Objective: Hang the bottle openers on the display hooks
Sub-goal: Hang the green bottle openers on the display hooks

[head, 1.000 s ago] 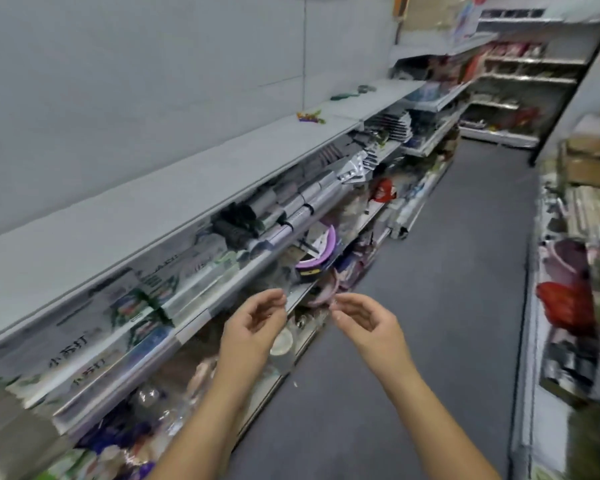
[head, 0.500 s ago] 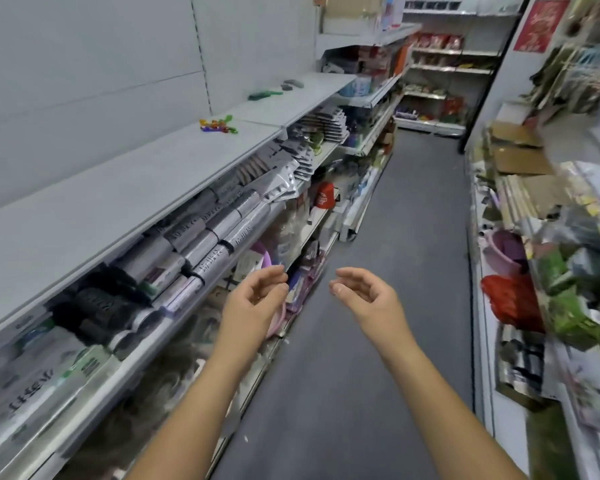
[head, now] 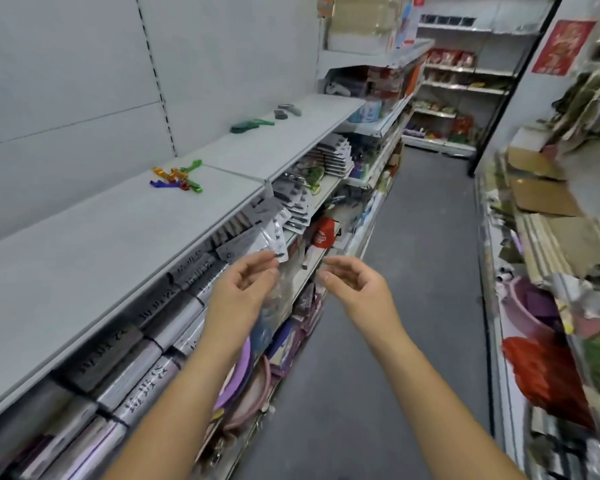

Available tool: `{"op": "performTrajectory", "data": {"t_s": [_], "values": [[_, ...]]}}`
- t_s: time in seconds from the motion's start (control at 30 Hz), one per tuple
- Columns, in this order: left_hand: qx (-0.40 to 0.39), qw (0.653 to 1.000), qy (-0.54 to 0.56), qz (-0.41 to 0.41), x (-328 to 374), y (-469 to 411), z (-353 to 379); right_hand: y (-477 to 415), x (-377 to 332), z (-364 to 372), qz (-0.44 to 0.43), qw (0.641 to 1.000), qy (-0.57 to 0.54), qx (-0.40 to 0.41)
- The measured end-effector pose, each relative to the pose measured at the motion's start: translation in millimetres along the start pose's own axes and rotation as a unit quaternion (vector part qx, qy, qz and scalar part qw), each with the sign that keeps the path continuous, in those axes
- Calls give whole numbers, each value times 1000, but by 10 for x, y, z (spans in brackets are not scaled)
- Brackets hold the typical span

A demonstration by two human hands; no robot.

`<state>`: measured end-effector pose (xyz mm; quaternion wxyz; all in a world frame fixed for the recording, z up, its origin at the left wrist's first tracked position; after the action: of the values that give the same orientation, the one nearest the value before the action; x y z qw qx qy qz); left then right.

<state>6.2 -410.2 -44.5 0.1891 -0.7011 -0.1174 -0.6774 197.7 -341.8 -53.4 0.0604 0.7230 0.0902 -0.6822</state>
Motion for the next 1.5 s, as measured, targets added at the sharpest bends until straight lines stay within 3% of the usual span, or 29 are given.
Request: {"op": "performTrajectory", "data": {"t_s": [0.3, 0.8, 1.13, 1.5], "values": [[121, 991, -46, 21, 195, -1575, 415, -1977, -99, -210, -9, 994, -1, -109], [211, 977, -13, 19, 114, -4077, 867, -5028, -393, -30, -42, 983, -3, -180], [256, 965, -58, -14, 97, -5235, 728, -6576, -526, 378, -36, 978, 16, -207], [323, 926, -171, -89, -197, -6061, 818, -8087, -429, 844, -82, 945, 97, -303]]}}
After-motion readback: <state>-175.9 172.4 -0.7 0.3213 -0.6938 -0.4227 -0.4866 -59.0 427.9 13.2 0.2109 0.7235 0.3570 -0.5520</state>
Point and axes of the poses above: each hand's wrist, its own y-axis away from the middle knuckle, its own z-axis out of the palm, x = y × z, the point moved 10 cm from there along -y, towards the middle knuckle, and after that the axes turned 3 degrees about z, right-handed, at the moved point
